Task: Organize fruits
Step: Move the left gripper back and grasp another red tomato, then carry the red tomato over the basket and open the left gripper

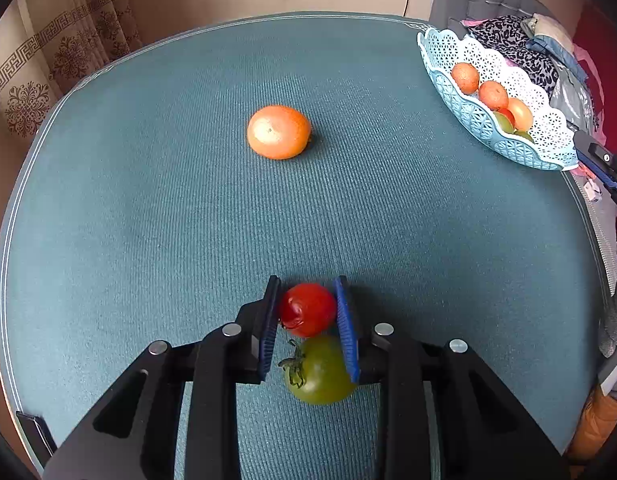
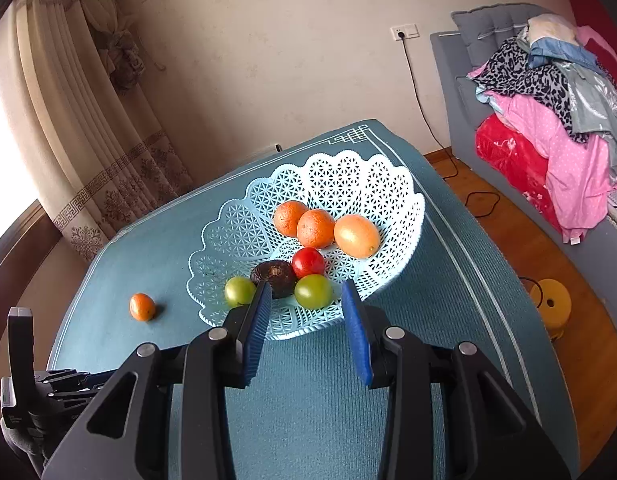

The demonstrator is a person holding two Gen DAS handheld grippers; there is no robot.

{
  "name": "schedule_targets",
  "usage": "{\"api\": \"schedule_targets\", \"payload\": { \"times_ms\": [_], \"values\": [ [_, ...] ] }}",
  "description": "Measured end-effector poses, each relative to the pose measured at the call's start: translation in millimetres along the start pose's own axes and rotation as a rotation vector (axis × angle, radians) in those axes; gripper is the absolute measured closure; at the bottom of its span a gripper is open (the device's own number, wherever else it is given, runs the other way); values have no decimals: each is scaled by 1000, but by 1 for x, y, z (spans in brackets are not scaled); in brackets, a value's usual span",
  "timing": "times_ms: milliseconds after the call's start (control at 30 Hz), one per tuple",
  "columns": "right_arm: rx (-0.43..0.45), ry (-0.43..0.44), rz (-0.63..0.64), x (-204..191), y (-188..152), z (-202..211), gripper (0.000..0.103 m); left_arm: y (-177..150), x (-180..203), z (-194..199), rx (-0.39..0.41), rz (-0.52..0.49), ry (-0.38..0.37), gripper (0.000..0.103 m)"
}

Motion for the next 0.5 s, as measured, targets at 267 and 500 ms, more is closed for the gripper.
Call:
{"api": "schedule_targets", "payload": {
  "times_ms": [267, 500],
  "values": [
    [0, 5, 0, 0, -2, -2, 66, 25, 13, 22, 75, -2, -24, 75],
    [2, 9, -2, 1, -2, -1, 66, 63, 56, 51, 182, -60, -79, 75]
  ]
}}
Point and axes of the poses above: each gripper's, at about its wrist camera, not at the fingertips, and z roughly against the way its jaws point, x to its right, y to its top, the point moved 3 cm from there along -z, roughly the way its jaws point, and after that the axes turned 14 degrees about y, right-handed, at the moved point
